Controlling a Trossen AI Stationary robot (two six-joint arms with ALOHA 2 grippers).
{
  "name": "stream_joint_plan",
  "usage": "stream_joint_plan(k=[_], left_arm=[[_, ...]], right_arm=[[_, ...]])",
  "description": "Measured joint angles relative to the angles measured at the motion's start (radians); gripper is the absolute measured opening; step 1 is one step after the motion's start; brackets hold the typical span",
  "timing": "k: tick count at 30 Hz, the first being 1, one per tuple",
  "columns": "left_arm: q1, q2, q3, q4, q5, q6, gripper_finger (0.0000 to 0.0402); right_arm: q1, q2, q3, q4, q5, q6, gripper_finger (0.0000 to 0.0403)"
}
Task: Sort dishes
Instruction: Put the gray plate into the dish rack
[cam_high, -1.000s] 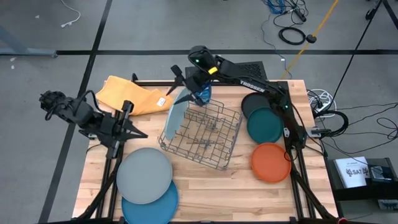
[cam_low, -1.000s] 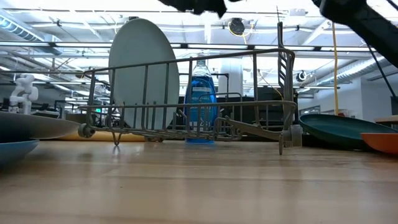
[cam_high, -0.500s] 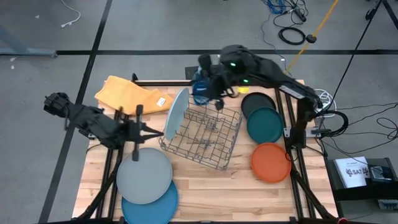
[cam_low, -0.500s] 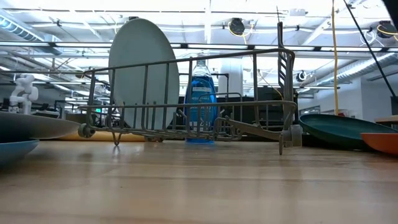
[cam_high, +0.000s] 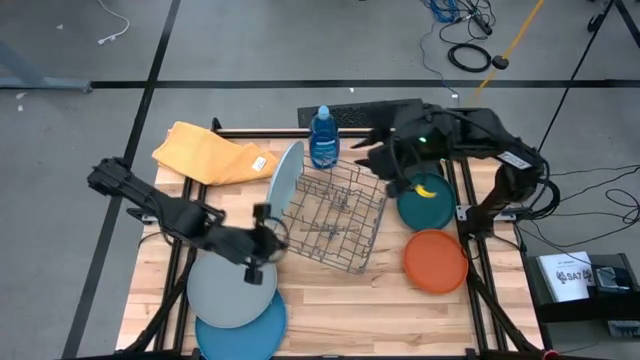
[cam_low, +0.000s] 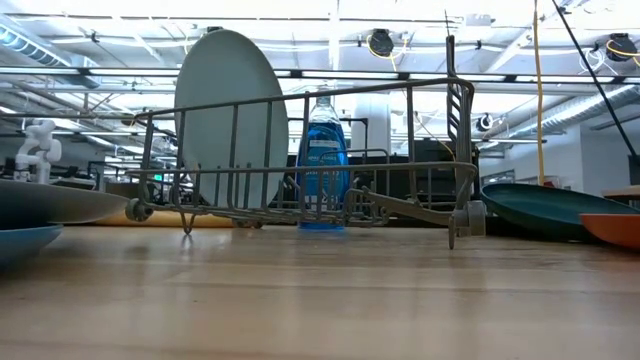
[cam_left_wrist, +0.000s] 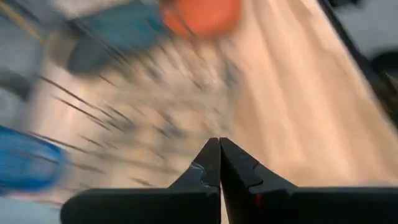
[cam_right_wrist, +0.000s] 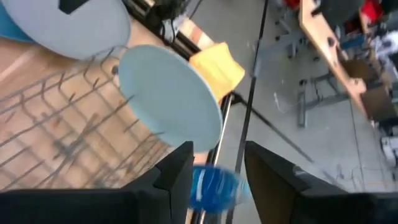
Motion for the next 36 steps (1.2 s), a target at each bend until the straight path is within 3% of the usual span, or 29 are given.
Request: stream_joint_plan(k=[6,10,14,21,25,36], left_arm=[[-0.02,0.123,0.0,-0.129,0.323,-0.279,0.0],[-0.082,0.193,0.0,-0.178,0.42,-0.407,0.0017],[-0.152,0.247,0.0,-0.183,0.495,-0.515,0.0068],[-0.281,0.315,0.0,-0.133,0.481,-0.75,0.0189],[-0.333,0.368,0.0,-0.09,0.477,-0.874,0.0237],[-0.377,0.489,0.0,-0.058,0.476,-1.112,0.0254]], right_arm=[[0.075,-0.052,0.0,-0.074,0.018,0.125,0.0134],[0.124,-0.062,0.0,-0.079,0.02,0.156,0.0134],[0.168,-0.059,0.0,-0.085,0.021,0.183,0.0134],[0.23,-0.042,0.0,-0.087,0.078,0.209,0.0134],[0.247,-0.025,0.0,-0.072,0.078,0.203,0.0134],[0.253,0.03,0.0,-0.018,0.073,0.158,0.0134]])
